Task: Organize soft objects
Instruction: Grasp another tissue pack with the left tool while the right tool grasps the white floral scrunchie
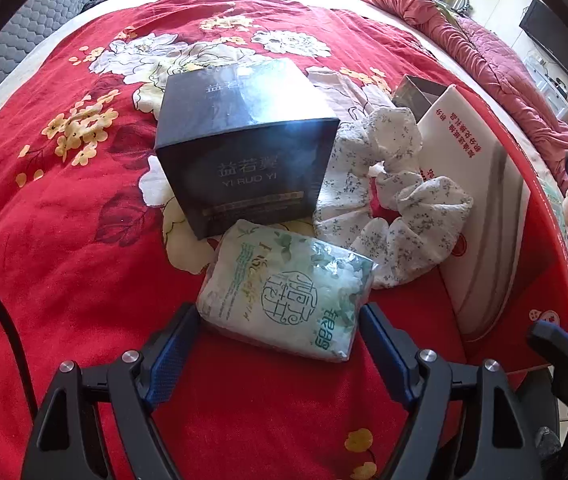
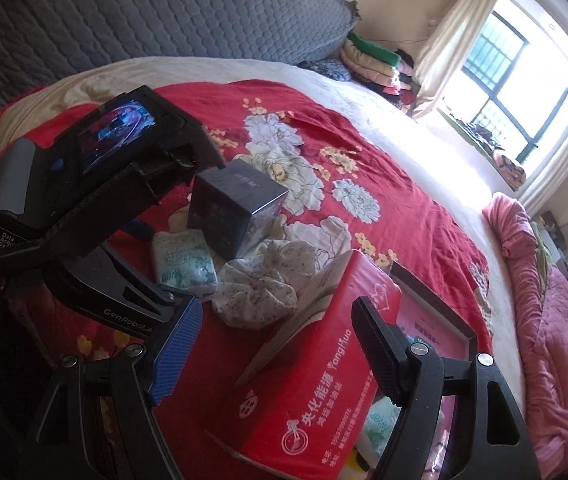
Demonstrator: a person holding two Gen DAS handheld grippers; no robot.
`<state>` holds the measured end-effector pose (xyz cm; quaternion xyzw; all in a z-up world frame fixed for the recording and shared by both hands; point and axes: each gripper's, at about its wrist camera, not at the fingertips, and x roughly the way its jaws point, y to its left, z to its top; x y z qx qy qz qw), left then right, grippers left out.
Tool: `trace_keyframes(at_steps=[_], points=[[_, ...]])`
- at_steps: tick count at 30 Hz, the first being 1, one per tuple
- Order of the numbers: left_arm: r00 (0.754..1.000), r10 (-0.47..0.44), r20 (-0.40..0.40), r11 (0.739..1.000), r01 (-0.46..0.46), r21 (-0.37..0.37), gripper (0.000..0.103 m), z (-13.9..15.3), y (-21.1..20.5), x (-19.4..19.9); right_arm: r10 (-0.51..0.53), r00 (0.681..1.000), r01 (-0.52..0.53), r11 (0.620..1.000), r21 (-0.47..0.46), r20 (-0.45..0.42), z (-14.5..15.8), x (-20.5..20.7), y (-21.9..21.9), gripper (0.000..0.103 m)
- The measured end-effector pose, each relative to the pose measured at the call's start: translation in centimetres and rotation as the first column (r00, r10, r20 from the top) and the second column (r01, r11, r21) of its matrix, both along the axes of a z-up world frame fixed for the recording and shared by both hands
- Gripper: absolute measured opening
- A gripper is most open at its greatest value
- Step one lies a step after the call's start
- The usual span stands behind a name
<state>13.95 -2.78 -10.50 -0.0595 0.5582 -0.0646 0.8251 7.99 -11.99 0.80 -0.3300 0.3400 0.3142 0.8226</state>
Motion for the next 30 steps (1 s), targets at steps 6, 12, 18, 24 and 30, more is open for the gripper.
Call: trace_keyframes(at_steps=[6, 12, 18, 24, 30], points=[[1.0, -0.004, 0.013, 0.997, 0.005, -0.081, 0.073, -0.3, 1.8, -0.1, 0.206, 0.977, -0.211, 0.967, -0.142, -0.055, -2.2, 1.4, 2.9, 0.078], [0.999, 0.029, 0.013, 0.984, -0.026, -0.176, 0.072, 0.7, 4.9, -0.8, 0.359, 0.923, -0.385, 0.862, -0.329, -0.138, -5.7, 2.0, 5.6, 0.078], [0.998, 0.065, 0.016, 0.977, -0.06, -0.203, 0.072, 1.0, 7.4, -0.9, 0.381, 0.906, -0.42, 0.742, -0.522, -0.187, -9.8, 2.7, 7.3, 0.077], [0.997, 0.082, -0.001, 0.971, -0.08, -0.226, 0.072, 0.5, 8.2, -0.7, 0.28, 0.923, -0.38, 0.771, -0.511, -0.264, -10.7, 5.1, 7.8, 0.023], [0.996, 0.073, 0.042, 0.969, -0.061, -0.241, 0.072, 1.6, 7.8, -0.9, 0.129, 0.948, -0.182, 0.969, -0.164, -0.289, -6.6, 7.3, 5.3, 0.012]])
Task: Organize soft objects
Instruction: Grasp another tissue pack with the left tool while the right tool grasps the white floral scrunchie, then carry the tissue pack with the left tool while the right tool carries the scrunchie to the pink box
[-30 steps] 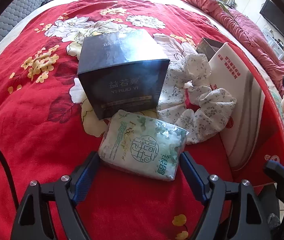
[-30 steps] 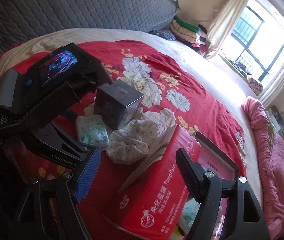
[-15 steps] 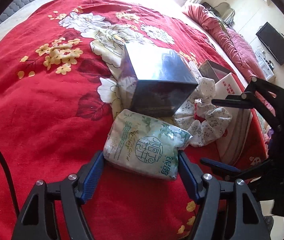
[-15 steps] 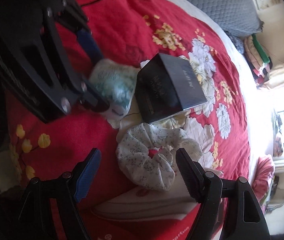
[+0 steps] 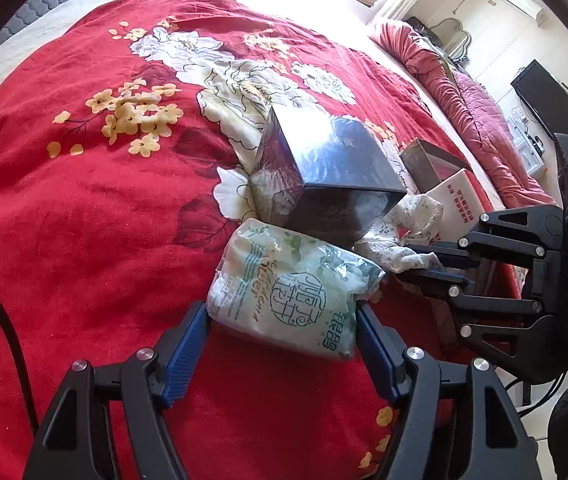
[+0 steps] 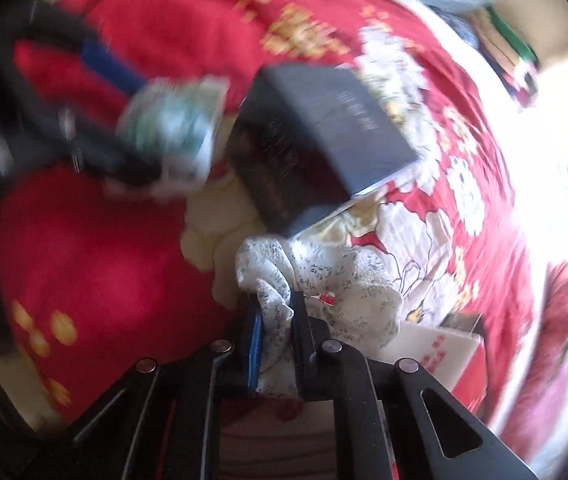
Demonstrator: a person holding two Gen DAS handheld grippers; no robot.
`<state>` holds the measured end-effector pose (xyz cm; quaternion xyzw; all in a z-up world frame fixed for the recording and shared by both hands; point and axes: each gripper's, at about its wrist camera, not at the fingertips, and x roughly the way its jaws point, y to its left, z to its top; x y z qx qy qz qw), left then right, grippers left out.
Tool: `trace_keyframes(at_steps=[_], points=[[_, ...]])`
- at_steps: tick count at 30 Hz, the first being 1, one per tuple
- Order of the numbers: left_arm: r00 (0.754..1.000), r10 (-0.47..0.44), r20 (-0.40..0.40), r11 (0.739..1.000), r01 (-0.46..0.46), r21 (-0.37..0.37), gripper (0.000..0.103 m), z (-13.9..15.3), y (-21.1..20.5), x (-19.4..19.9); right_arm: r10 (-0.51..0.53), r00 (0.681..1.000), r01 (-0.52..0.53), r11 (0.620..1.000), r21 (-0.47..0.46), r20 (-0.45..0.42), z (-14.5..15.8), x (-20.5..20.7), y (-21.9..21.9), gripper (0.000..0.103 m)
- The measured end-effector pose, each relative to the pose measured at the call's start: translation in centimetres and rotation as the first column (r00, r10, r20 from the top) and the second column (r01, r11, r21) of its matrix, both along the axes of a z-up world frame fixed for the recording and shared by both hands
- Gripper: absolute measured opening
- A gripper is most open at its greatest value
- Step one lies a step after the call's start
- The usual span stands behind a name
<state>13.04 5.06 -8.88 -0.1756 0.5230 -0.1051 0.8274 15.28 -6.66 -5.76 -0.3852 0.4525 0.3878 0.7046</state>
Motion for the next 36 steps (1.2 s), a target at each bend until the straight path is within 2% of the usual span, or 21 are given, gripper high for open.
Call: trace_keyframes(at_steps=[2, 5, 9, 14, 17, 22, 27, 29, 33, 36], points=[[1.0, 0.001, 0.019, 1.0, -0.001, -0.007, 0.072, 0.5, -0.1, -0.1, -0.096, 0.994, 0.1, 0.99, 0.103, -0.041, 1.4, 0.3, -1.3, 0.011], [0.999, 0.003, 0.046, 1.0, -0.003, -0.002, 0.072, 1.5, -0.4, -0.5, -0.204, 0.973, 0.226, 0.942, 0.25, -0.11, 3.4, 0.2, -3.4, 0.011], [0.996, -0.008, 0.094, 1.0, 0.007, 0.014, 0.072, 3.5, -1.3, -1.3, -0.29, 0.944, 0.331, 0.835, 0.441, -0.159, 6.8, -0.6, -6.4, 0.011], [0.989, -0.034, 0.143, 0.999, 0.028, 0.046, 0.072, 6.3, -3.6, -1.9, -0.387, 0.904, 0.415, 0.698, 0.584, -0.18, 10.6, -1.2, -10.6, 0.011], [0.983, -0.065, 0.173, 0.997, 0.055, 0.063, 0.072, 8.2, -5.7, -2.0, -0.441, 0.878, 0.449, 0.629, 0.635, -0.185, 12.6, -1.7, -13.4, 0.011], [0.965, -0.144, 0.221, 0.988, 0.126, 0.093, 0.072, 11.4, -10.6, -1.8, -0.526, 0.834, 0.481, 0.548, 0.685, -0.165, 15.2, -3.3, -18.5, 0.011], [0.939, -0.237, 0.248, 0.969, 0.211, 0.129, 0.072, 13.6, -16.2, -0.8, -0.628, 0.766, 0.514, 0.474, 0.715, -0.135, 17.0, -5.1, -24.1, 0.011], [0.93, -0.274, 0.245, 0.959, 0.244, 0.146, 0.072, 13.9, -18.6, -0.3, -0.653, 0.745, 0.526, 0.451, 0.721, -0.136, 17.1, -5.4, -25.7, 0.011], [0.913, -0.338, 0.229, 0.937, 0.303, 0.174, 0.072, 13.6, -22.7, 0.4, -0.687, 0.716, 0.538, 0.431, 0.724, -0.123, 16.8, -6.3, -28.1, 0.011], [0.903, -0.376, 0.208, 0.92, 0.336, 0.201, 0.072, 13.1, -25.2, 0.8, -0.7, 0.699, 0.549, 0.397, 0.735, -0.144, 16.4, -6.4, -29.6, 0.011]])
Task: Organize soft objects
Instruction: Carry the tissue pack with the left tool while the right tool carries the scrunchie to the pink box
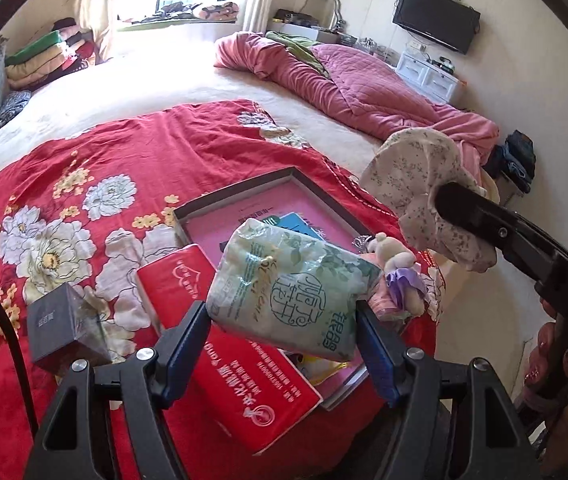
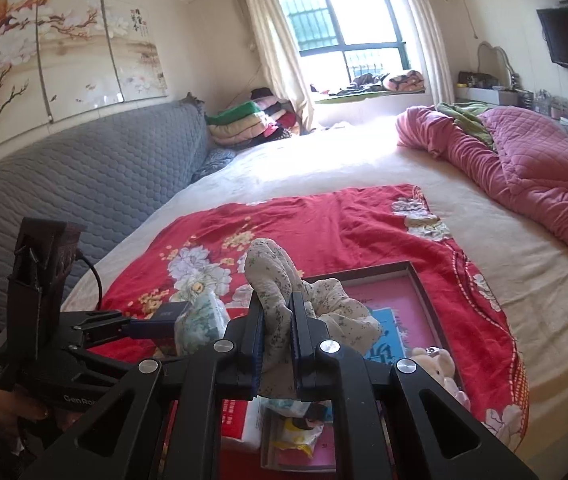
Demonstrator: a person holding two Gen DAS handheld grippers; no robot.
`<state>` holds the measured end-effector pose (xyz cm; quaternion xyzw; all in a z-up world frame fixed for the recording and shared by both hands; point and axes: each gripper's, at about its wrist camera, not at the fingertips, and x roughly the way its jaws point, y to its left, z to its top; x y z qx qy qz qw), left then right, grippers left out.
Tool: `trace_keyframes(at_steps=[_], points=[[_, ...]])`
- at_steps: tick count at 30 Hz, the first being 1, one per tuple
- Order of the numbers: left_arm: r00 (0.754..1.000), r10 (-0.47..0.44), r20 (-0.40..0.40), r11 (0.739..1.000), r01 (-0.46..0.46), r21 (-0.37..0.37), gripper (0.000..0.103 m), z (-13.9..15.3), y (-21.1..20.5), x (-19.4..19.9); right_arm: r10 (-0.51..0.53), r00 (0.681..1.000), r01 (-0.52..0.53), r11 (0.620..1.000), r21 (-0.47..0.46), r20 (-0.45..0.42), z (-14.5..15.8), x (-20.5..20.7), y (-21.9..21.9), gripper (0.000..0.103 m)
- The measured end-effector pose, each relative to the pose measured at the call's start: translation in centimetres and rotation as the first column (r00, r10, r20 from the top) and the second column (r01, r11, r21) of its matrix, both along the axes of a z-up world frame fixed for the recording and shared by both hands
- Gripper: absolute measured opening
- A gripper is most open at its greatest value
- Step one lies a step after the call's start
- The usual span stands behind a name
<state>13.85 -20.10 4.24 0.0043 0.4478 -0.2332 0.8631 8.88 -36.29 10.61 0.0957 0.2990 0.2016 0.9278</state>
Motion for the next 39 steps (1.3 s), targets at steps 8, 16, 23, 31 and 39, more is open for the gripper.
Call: trace_keyframes(at_steps=[8, 16, 23, 31, 39], points=[[0.999, -0.039, -0.023, 0.997, 0.04, 0.067, 0.072, -1.9, -3.9, 1.2, -0.035, 0.999, 0.037, 0.999, 0.04, -0.033, -2.2, 0.5, -1.8, 0.011], [0.997, -0.053, -0.056, 0.99, 0.06, 0.13, 0.072, -4.6, -5.4, 2.3, -0.035, 0.994, 0.045, 0.995, 0.091, -0.107, -5.6, 1.8, -1.9, 0.014], [0.994, -0.063, -0.093, 0.987, 0.076, 0.141, 0.072, -6.6, -6.1, 3.2, -0.039, 0.982, 0.062, 0.99, 0.123, -0.185, -8.2, 3.1, -2.2, 0.014], [0.992, -0.064, -0.112, 0.987, 0.079, 0.14, 0.072, -7.4, -6.6, 4.2, -0.051, 0.969, 0.093, 0.981, 0.168, -0.242, -10.1, 3.9, -2.8, 0.03], [0.992, -0.063, -0.113, 0.985, 0.08, 0.15, 0.073, -7.6, -7.2, 4.6, -0.06, 0.97, 0.105, 0.977, 0.183, -0.235, -10.0, 3.7, -3.1, 0.047]])
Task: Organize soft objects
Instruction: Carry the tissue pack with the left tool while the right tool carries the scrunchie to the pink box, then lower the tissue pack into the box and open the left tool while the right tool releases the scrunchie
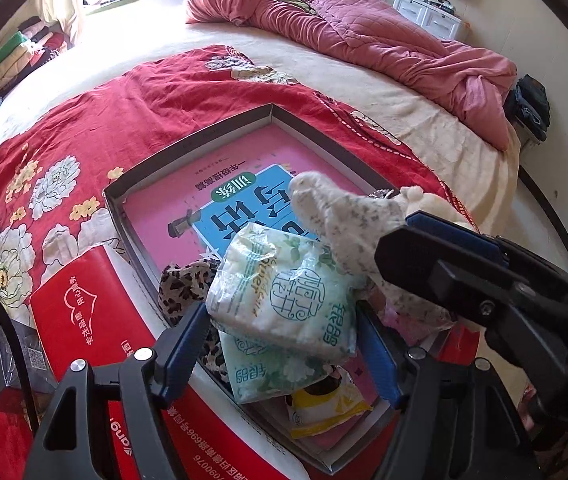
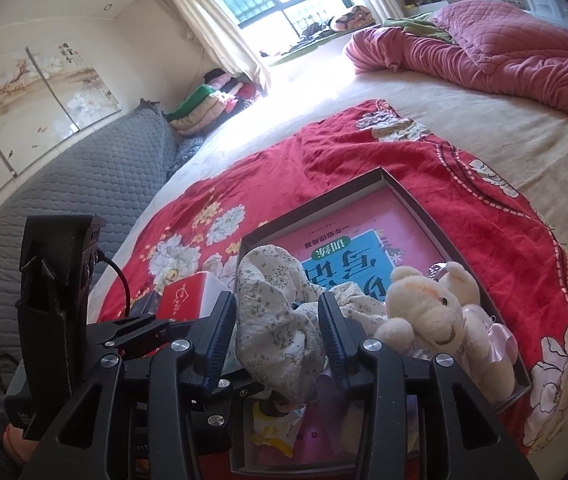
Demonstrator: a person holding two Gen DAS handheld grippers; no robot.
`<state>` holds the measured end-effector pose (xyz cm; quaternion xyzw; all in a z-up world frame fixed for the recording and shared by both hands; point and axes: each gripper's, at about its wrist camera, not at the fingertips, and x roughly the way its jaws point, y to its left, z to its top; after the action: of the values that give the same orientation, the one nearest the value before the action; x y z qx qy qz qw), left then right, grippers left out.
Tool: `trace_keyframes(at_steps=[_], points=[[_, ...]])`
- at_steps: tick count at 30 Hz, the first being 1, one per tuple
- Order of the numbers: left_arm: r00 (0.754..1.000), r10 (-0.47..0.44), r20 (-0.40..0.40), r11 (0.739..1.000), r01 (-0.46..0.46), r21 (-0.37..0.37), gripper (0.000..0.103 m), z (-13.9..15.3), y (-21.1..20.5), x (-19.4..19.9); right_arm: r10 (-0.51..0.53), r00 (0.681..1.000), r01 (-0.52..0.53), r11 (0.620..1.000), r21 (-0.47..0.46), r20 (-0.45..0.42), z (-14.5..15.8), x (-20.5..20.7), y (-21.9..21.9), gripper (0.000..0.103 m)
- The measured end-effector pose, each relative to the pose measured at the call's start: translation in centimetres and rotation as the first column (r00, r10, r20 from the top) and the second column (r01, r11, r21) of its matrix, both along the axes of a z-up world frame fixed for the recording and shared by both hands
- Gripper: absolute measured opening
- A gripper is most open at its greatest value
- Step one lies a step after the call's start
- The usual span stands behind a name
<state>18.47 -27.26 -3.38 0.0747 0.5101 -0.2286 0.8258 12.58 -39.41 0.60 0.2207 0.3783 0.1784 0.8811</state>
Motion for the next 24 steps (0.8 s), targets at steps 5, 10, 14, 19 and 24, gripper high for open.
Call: trace_keyframes(at_steps=[5, 10, 14, 19, 24], points=[[1.0, -0.002, 0.002, 1.0, 0.002, 0.014, 0.073, 0.0, -0.4, 0.2, -0.016, 1.0, 0.016, 1.0, -0.016, 0.022, 0.5, -0.4, -0.2, 0.052], [1.0, -0.01, 0.018, 0.999, 0.01, 0.035, 0.074, -0.1, -0.8, 0.3, -0.037, 0.998, 0.039, 0.998, -0.044, 0.052, 1.3, -1.0, -0.5, 0.06], [1.0, -0.008, 0.019, 0.999, 0.007, 0.037, 0.076, -0.2, -0.9, 0.4, -0.047, 0.996, 0.054, 0.995, -0.084, 0.079, 2.0, -1.4, -0.5, 0.065], [1.0, -0.001, 0.01, 1.0, 0.001, 0.03, 0.076, -0.4, -0.8, 0.6, -0.081, 0.991, 0.095, 0.986, -0.138, 0.104, 2.6, -1.9, -0.7, 0.072], [1.0, 0.012, -0.005, 1.0, -0.011, 0.028, 0.077, -0.6, -0.6, 0.9, -0.127, 0.986, 0.141, 0.98, -0.14, 0.104, 2.4, -2.0, -1.7, 0.074]])
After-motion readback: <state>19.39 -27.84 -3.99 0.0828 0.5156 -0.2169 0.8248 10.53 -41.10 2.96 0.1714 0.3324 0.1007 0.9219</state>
